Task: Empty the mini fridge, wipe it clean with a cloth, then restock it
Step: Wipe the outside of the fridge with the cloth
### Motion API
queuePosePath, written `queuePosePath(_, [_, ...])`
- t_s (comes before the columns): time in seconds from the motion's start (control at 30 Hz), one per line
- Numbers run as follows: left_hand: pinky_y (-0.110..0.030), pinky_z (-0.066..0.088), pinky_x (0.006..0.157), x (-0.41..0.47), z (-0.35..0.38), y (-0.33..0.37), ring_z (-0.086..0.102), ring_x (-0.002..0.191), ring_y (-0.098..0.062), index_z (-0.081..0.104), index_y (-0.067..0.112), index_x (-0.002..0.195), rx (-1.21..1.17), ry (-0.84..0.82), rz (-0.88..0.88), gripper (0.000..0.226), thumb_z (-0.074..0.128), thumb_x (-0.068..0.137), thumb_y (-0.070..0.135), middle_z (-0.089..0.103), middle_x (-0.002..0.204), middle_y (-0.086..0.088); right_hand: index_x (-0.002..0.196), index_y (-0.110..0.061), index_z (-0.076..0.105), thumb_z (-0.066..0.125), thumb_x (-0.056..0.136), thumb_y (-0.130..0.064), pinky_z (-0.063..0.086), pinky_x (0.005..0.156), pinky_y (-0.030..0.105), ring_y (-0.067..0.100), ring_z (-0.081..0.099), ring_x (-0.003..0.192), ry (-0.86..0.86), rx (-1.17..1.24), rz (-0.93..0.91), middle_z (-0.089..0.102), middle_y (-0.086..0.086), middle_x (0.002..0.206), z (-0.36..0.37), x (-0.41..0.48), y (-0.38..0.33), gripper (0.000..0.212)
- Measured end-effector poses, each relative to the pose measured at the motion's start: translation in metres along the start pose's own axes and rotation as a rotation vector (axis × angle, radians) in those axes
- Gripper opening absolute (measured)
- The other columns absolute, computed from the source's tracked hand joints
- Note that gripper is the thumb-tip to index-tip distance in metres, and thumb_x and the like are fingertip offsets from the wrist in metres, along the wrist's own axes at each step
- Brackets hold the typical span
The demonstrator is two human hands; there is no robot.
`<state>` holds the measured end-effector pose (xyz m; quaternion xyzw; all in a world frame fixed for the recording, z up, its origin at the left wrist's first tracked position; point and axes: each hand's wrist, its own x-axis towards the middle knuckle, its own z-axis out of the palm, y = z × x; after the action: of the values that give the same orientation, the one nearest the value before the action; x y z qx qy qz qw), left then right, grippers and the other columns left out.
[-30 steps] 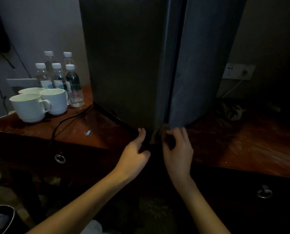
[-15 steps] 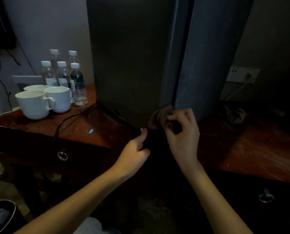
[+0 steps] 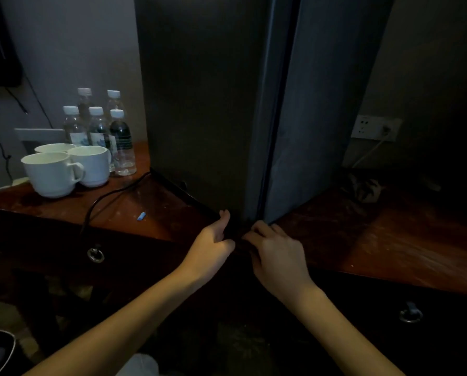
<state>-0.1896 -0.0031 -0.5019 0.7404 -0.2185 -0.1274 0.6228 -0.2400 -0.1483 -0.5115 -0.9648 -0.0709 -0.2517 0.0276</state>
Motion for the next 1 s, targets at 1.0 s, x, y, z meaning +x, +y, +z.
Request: queuePosePath(1.0, [-0.017, 0.014, 0.117, 0.035, -0.037, 0.175, 0.013, 0.142, 0.008, 0.016, 0.024, 0.152, 0.147, 0.201, 0.636, 0.082, 0.042, 0.084, -0.014, 0.014, 0.158, 0.016, 0.121, -0.014, 0.062, 0.059, 0.094, -0.012, 0.042, 0.095, 0.017, 0.007, 0.053, 0.111, 0.964, 0.628, -0.094, 0.053, -0.003, 0.116, -0.192, 0.146, 0.031, 0.028])
